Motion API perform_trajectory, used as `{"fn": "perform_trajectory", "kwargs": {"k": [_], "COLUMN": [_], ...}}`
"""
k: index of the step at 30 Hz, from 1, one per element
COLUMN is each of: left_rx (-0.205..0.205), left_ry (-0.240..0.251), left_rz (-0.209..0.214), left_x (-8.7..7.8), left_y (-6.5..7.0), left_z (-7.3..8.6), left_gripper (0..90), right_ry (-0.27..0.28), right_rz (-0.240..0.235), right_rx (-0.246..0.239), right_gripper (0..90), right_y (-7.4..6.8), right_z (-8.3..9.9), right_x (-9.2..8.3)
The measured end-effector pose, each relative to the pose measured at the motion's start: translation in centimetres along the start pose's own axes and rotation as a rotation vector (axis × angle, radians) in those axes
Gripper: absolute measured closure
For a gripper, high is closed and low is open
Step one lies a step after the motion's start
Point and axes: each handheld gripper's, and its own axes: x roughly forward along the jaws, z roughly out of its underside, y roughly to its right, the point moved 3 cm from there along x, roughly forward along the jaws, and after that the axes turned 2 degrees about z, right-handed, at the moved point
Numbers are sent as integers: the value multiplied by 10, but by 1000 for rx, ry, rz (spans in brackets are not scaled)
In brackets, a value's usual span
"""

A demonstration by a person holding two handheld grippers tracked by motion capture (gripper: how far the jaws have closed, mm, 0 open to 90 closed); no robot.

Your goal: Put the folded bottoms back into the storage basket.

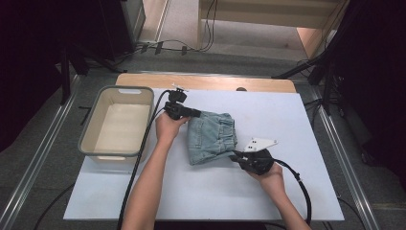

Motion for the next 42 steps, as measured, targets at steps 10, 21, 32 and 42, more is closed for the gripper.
{"fn": "perform_trajectory", "kwargs": {"k": [10, 21, 32, 42], "left_rx": [11, 33, 46, 69], "left_ry": [21, 52, 77, 93], "left_rz": [10, 3, 1, -10], "left_x": [-6, -16, -26, -36], "left_y": [3, 8, 13, 20], "left_z": [-3, -8, -13, -22], "left_gripper": [776, 776, 776, 777], "right_ry": [22, 55, 90, 109], "right_rz": [15, 19, 31, 40], "right_rx": [-16, -3, -15, -28], "right_gripper": [775, 774, 774, 774], "right_y": [0, 3, 3, 2], "right_z": [-6, -13, -23, -32], "right_x": [-8, -18, -27, -35]}}
